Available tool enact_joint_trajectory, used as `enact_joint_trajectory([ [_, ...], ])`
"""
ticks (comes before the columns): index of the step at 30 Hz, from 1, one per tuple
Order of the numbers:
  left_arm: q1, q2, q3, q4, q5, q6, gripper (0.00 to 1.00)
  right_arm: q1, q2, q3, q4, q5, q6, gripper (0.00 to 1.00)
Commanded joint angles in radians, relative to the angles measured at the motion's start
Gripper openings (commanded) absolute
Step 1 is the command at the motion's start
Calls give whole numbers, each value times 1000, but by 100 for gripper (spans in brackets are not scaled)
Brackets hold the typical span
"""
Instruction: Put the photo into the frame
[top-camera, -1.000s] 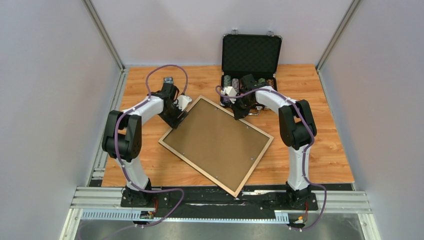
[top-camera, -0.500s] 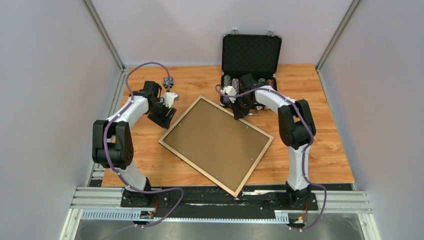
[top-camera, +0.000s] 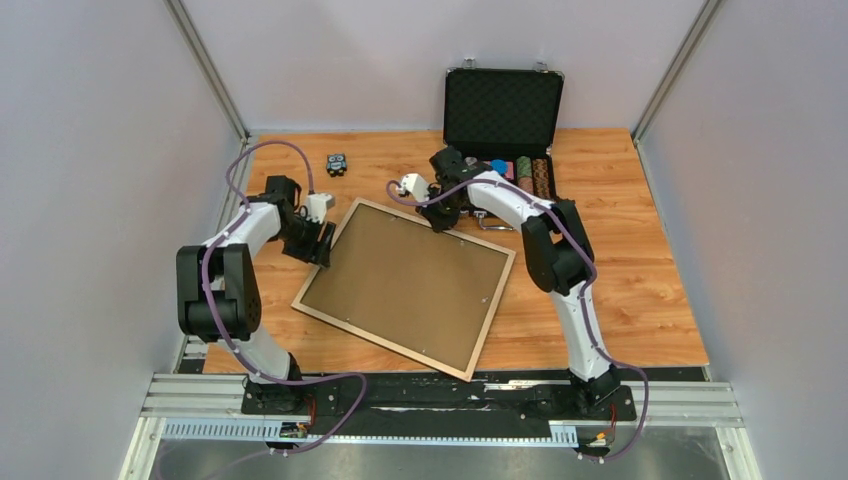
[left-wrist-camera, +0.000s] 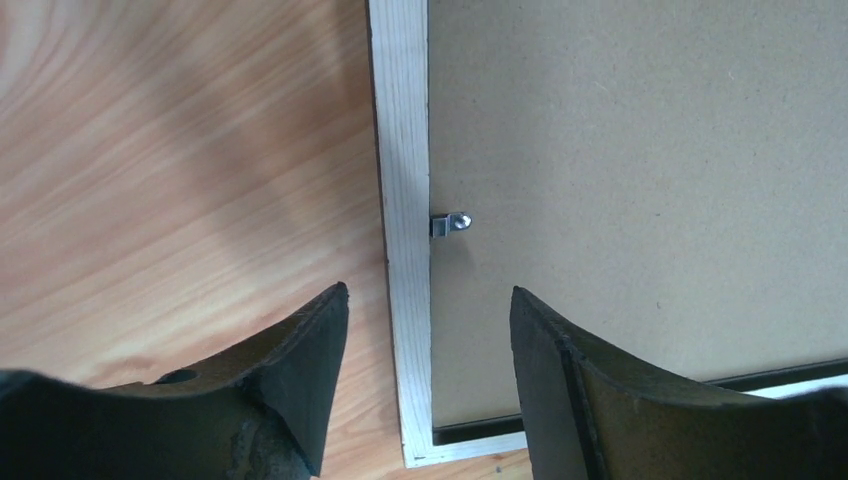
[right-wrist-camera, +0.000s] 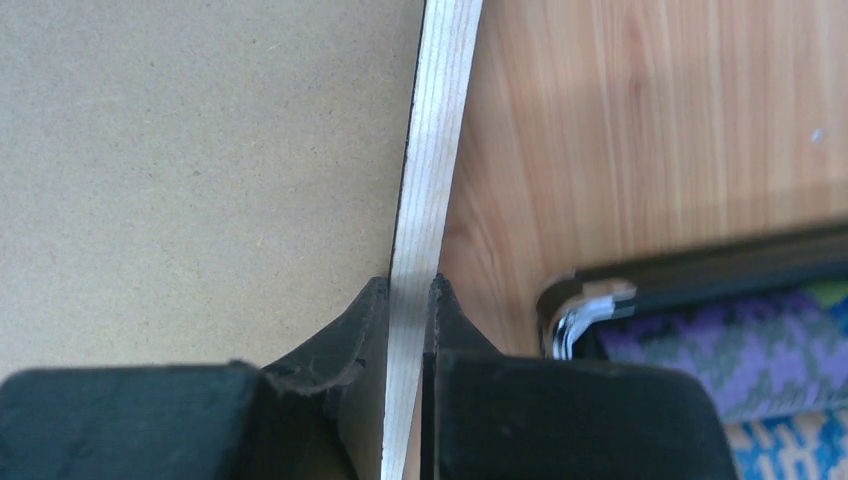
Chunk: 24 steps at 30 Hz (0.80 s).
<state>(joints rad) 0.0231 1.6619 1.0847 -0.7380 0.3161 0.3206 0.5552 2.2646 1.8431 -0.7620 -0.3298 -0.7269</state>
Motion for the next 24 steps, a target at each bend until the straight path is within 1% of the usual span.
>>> enact_joint_trajectory([
  [1,22,-66,-26,14,-18,15,69,42,131,92,-1,50,-50,2],
  [2,24,-71,-35,14,-23,18,70,42,140,115,-2,54,-37,7],
  [5,26,-79,-49,18,-38,28,72,42,137,145,0,66,10,33],
  [6,26,-81,-49,20,-39,29,73,40,128,146,1,68,29,38],
  [7,27,-82,-48,20,-38,30,73,38,114,142,3,66,47,40],
  [9,27,-82,-44,17,-33,32,75,35,77,121,10,66,89,43],
  [11,30,-82,-38,15,-28,31,76,36,29,82,17,61,132,43],
  [17,44,-98,-48,22,-2,37,79,31,-169,-112,95,113,269,50],
  [20,46,-88,-41,11,15,51,80,23,-251,-206,117,149,330,51],
  [24,46,-54,-10,-15,51,57,80,-5,-362,-340,151,141,394,52],
])
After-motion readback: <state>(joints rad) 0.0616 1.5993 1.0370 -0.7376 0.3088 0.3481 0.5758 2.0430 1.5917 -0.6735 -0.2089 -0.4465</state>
